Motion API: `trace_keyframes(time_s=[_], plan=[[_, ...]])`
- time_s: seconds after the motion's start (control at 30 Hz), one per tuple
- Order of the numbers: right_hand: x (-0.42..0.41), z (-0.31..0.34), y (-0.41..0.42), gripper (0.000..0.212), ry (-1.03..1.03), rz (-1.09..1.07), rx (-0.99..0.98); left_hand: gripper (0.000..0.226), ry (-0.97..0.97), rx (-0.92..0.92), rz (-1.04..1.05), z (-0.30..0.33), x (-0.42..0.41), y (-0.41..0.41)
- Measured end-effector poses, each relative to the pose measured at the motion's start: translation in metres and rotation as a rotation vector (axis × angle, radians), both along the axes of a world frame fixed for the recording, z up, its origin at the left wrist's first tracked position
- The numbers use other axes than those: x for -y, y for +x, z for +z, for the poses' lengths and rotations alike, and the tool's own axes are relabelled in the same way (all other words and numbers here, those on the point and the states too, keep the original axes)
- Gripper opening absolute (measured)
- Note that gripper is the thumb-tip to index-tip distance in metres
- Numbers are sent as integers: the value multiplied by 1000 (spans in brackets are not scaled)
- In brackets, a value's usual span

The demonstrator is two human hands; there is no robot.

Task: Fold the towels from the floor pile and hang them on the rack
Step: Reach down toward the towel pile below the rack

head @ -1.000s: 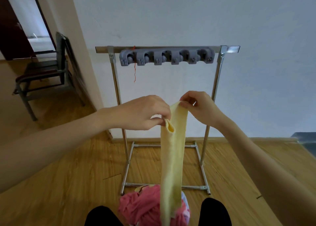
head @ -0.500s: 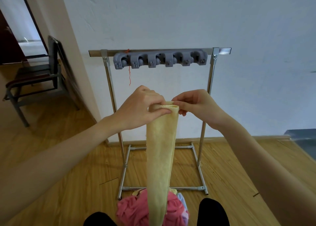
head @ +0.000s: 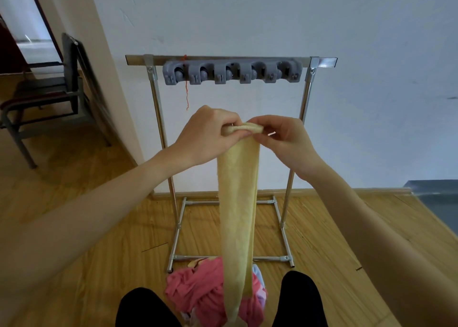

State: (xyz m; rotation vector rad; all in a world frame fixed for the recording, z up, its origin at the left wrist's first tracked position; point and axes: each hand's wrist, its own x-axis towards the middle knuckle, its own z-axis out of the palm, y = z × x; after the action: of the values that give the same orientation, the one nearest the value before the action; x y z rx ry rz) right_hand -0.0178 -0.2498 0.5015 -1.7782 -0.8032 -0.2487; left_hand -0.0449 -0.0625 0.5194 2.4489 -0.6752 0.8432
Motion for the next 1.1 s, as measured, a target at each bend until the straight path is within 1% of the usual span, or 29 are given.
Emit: trace_keyframes(time_s=[0.07,0.13,0.23,0.27,0.3,0.33,0.37,0.4,0.43,0.47,0.53,0.57,0.67,0.7,0.77,0.83,0.9,0.97,1.0,1.1], plan=[[-3,0,2,22,34,-36,52,36,40,49,-25,6,0,-3],[-5,-2,5,23,79,-43,53,30,77,111,-37,7,-2,-7],[-8,-6,8,28,131,-68,-24,28,0,171,-23,-8,-8,-11],[-10,-9,9,29,144,-87,-54,36,-56,155,2,-21,-10,-13],[-11,-13,10,29,153,-108,-82,51,-124,93,27,-37,-13,-16],[-12,-16,10,29,161,-125,-110,66,-205,-19,38,-54,-15,-19],[-13,-20,10,28,170,-135,-141,76,-296,-168,41,-74,-17,-21],[-14,-23,9,27,180,-135,-174,78,-379,-327,32,-93,-18,-23],[-15,-25,9,26,194,-126,-208,73,-445,-470,20,-113,-19,-24],[-16,-27,8,25,210,-110,-243,63,-492,-581,9,-132,-19,-23],[-18,-28,5,23,246,-85,-313,41,-565,-721,-19,-162,-15,-22],[-19,-27,3,22,262,-77,-339,34,-584,-770,-21,-174,-13,-21],[-22,-24,-3,23,344,-77,-400,24,-569,-888,2,-208,-5,-16],[-21,-22,-4,24,396,-88,-424,24,-554,-913,12,-222,-4,-14],[-16,-20,-5,25,515,-129,-476,36,-578,-979,25,-249,-4,-14],[-8,-23,-1,25,617,-230,-519,36,-646,-1043,54,-269,-3,-14],[2,-37,6,26,682,-386,-573,34,-688,-1093,119,-277,-2,-14],[14,-61,12,29,702,-523,-638,27,-730,-1097,183,-272,-5,-11],[21,-75,14,32,690,-583,-676,25,-742,-1067,204,-266,-7,-9],[38,-126,18,31,572,-717,-793,22,-730,-971,195,-236,-15,-1]])
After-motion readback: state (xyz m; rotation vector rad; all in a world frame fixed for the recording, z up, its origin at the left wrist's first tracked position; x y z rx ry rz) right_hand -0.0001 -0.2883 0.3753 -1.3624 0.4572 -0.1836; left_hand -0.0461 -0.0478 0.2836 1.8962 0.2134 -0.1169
